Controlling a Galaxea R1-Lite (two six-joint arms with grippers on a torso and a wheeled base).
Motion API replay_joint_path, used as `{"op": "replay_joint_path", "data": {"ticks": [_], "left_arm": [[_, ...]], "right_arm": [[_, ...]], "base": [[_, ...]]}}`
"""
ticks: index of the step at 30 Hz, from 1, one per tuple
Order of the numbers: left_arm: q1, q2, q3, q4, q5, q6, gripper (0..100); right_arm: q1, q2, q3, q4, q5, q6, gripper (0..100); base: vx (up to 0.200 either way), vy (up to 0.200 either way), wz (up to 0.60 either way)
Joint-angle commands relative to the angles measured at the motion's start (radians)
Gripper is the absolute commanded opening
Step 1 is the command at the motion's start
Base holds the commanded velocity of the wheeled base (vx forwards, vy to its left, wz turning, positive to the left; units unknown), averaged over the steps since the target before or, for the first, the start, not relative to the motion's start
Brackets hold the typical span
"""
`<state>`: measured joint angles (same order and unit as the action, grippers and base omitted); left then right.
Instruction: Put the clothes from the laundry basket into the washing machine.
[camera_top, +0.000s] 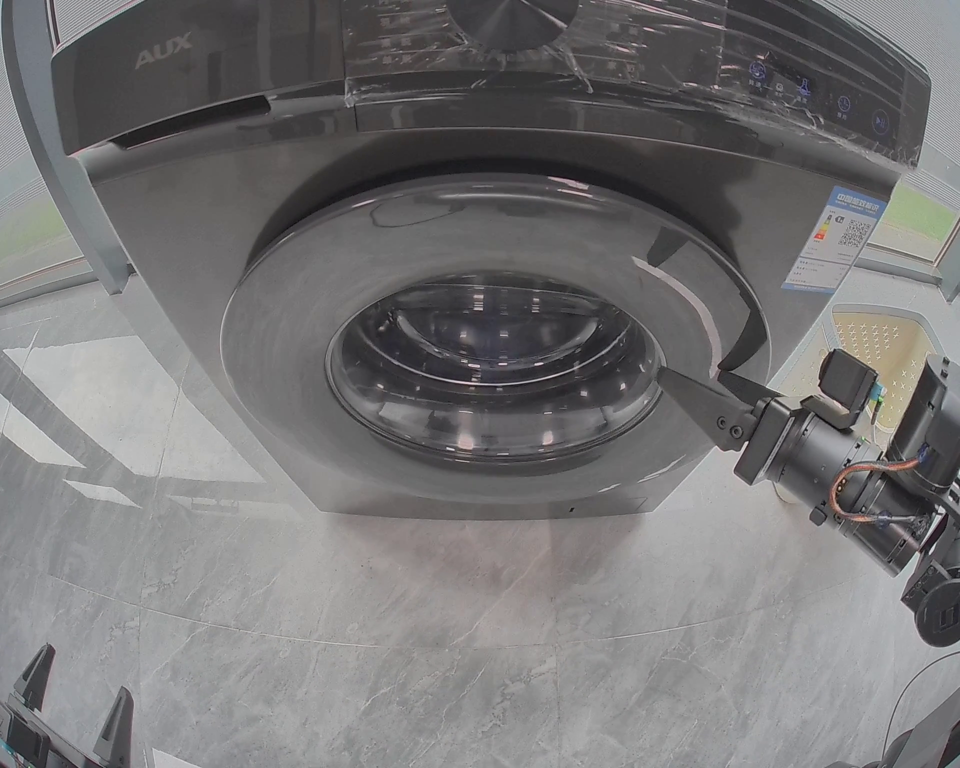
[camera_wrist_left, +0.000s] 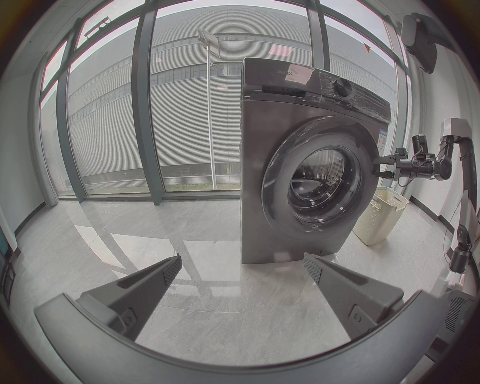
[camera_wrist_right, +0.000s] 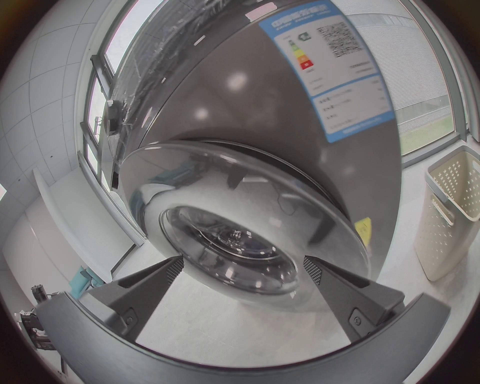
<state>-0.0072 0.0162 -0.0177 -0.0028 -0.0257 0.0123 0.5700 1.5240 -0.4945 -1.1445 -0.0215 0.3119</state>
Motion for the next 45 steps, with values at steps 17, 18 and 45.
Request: {"op": "replay_joint_path", "data": {"ticks": [17, 18, 45], "left_arm": [[0.000, -0.016, 0.018, 0.000, 0.000, -0.002, 100], [0.000, -0.015, 0.018, 0.000, 0.000, -0.002, 100], [0.000, -0.016, 0.018, 0.000, 0.000, -0.002, 100]], "right_arm": [[0.068, -0.142, 0.257, 0.000, 0.026, -0.070, 100], [0.074, -0.168, 0.304, 0.000, 0.031, -0.088, 100], [-0.503, -1.397, 0.487, 0.919, 0.035, -0.330, 100]], "base": [[0.000, 0.000, 0.00], [0.000, 0.000, 0.00], [0.000, 0.000, 0.00]]}}
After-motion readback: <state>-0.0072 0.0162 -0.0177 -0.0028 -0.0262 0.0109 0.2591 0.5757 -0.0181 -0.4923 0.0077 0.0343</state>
